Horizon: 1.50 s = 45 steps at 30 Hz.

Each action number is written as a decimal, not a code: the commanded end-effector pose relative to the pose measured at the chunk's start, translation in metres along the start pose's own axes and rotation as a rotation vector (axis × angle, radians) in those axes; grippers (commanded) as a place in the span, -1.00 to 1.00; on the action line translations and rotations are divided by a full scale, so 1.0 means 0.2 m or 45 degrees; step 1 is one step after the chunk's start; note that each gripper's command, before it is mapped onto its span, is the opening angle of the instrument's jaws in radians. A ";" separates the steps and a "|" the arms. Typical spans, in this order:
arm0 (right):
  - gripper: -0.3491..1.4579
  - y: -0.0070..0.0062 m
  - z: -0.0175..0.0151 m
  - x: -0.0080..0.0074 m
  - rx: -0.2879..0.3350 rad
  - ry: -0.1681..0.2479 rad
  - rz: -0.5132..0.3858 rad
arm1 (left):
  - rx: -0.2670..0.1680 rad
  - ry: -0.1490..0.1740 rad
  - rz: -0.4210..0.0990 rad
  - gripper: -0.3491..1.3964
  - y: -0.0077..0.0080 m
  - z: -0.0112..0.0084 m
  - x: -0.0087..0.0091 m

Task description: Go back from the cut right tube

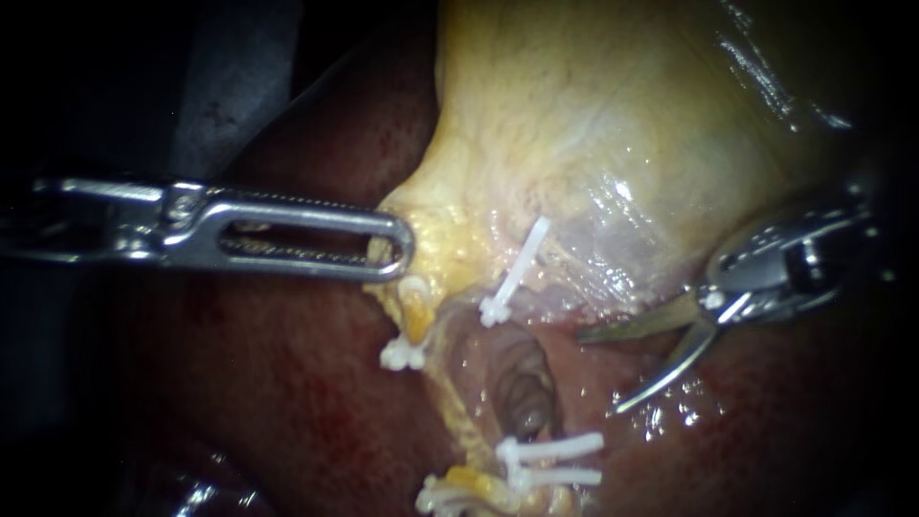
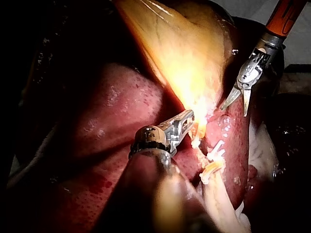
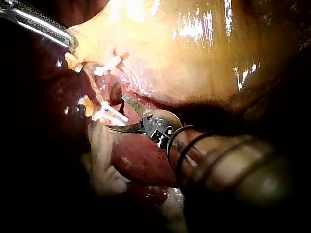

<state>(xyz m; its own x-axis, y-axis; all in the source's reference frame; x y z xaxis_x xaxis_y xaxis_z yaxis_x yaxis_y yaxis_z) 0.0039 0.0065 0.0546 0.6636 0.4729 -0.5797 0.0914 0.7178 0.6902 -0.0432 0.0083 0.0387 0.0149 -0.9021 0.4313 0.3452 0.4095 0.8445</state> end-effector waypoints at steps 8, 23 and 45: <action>0.30 -0.001 -0.018 0.004 -0.055 0.052 -0.078 | 0.001 0.001 0.001 -1.00 0.000 0.001 0.001; 0.30 0.000 -0.021 0.007 -0.083 0.091 -0.136 | 0.012 0.008 0.011 -1.00 0.001 0.007 0.007; 0.26 -0.001 -0.020 0.006 -0.087 0.095 -0.135 | 0.019 0.109 0.076 -1.00 0.008 0.036 0.042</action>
<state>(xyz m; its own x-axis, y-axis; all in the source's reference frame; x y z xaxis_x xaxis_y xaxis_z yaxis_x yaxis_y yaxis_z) 0.0017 0.0090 0.0520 0.5957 0.4270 -0.6803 0.1058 0.7979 0.5935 -0.0493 0.0023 0.0460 0.1150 -0.8840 0.4532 0.3275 0.4645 0.8228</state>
